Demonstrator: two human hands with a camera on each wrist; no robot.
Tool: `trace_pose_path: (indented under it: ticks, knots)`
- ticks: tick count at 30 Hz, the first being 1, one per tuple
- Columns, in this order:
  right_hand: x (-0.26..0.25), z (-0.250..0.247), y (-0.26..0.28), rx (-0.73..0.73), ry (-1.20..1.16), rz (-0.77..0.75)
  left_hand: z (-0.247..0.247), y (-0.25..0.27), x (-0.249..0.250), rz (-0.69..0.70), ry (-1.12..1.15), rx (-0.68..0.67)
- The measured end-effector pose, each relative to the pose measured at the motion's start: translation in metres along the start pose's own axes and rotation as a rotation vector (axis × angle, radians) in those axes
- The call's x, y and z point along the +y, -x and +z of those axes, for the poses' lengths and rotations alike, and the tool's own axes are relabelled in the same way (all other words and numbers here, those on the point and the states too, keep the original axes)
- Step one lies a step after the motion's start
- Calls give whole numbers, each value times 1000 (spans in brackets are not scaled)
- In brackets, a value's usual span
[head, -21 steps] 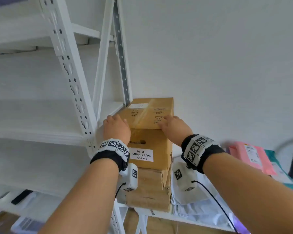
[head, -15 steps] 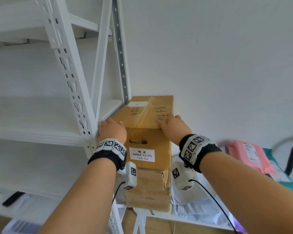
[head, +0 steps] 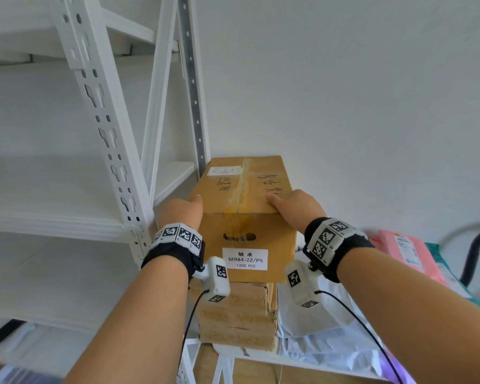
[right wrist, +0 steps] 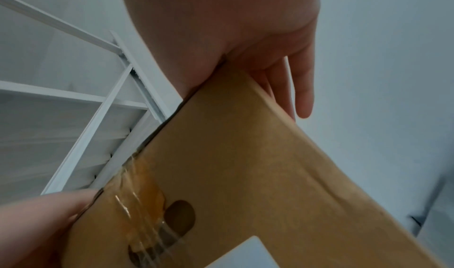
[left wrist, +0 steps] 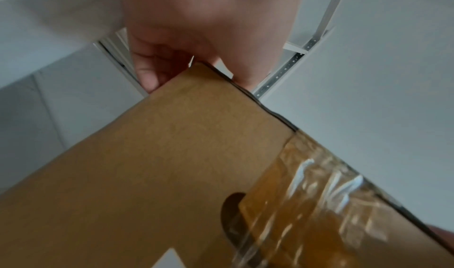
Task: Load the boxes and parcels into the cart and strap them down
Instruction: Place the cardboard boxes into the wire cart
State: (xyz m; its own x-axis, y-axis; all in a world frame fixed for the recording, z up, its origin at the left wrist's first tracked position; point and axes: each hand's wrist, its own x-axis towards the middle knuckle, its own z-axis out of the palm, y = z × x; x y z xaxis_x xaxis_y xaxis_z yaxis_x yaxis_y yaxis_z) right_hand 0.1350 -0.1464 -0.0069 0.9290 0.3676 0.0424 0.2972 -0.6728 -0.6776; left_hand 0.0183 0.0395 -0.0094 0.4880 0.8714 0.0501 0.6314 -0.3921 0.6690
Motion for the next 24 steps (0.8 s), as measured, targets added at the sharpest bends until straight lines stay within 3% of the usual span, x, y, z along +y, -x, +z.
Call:
trace_pose_path:
  ticks: [6,11,24]
  knots:
    - [7,-4,1,-91,-214,117,2,-5,-2,-80,260,-139]
    - [6,-2,5,-100,-254,133,-1,-2,-4,-62,266,-215]
    - [23,-29,25,-61,-304,190,5,25,0,67,372,-179]
